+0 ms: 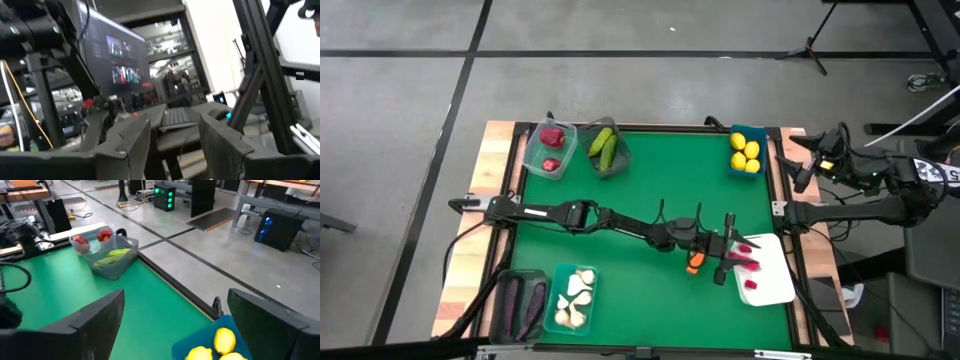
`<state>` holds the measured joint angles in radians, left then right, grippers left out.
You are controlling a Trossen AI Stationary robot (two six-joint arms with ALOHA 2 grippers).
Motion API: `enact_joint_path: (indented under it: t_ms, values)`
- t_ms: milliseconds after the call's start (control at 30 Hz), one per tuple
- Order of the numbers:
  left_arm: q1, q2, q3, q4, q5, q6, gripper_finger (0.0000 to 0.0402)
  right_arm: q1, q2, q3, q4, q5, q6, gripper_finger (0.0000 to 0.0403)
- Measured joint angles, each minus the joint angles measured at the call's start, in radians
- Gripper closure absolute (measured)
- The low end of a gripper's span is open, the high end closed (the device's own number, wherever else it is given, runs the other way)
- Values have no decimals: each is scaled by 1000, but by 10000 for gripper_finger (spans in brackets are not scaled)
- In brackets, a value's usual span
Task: Sort produce into baskets
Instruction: Put the orange chili pepper into the white bin
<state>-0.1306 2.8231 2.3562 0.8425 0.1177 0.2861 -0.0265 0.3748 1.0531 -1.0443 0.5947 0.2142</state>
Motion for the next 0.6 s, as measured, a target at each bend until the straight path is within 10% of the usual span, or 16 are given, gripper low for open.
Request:
enact_joint_path:
  t_ms: [367, 600]
  values:
    - [20, -34, -1, -13, -24, 9, 208, 0, 0, 0, -35, -298, -1, 52]
    - [22, -306, 0, -820, -168, 66, 207, 0, 0, 0, -138, -343, 25, 52]
